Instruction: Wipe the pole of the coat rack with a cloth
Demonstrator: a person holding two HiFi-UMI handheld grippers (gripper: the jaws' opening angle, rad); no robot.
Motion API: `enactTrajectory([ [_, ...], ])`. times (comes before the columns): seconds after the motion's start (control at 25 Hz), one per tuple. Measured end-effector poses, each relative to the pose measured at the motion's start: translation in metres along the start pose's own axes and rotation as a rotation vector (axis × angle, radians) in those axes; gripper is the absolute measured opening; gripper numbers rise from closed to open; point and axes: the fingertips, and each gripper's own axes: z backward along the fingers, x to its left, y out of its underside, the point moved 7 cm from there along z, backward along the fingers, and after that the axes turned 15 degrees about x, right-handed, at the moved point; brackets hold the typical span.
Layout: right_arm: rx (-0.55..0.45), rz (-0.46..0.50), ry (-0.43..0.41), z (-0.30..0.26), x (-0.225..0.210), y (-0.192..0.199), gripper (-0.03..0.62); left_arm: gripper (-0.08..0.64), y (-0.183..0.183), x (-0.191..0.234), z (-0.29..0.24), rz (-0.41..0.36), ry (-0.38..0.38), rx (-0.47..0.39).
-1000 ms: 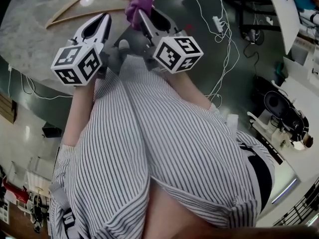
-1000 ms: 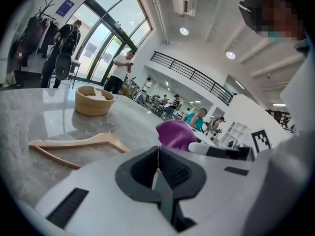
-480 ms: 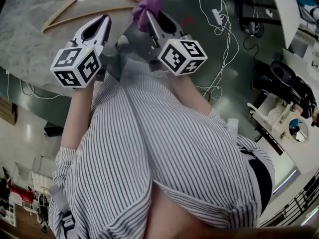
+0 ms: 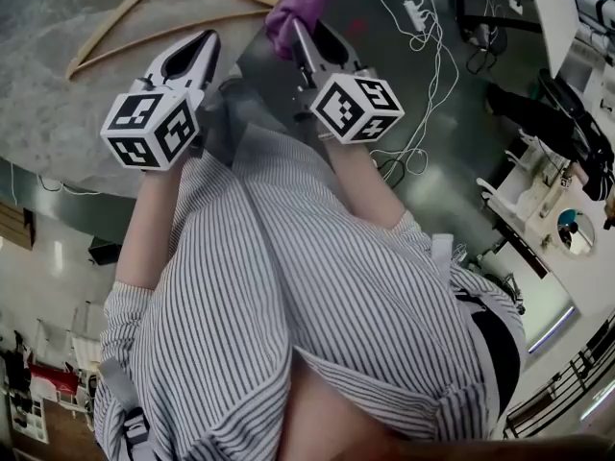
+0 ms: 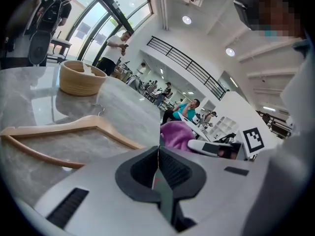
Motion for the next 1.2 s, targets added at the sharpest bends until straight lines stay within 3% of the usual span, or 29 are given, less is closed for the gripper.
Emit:
enactTrajectory([
  [0.36,0.017,-0.040,0.051,-0.010,-0.025,0.002,0.106,0.015,0.000,0.007,-0.017,-0.014,-0.012,0.026],
  [1.2,0.086,-0.110,0.053,-0.048,-0.034,0.015,0.106,0.015,-0.006,0.025,-0.043,0.000,0.019,0.087],
])
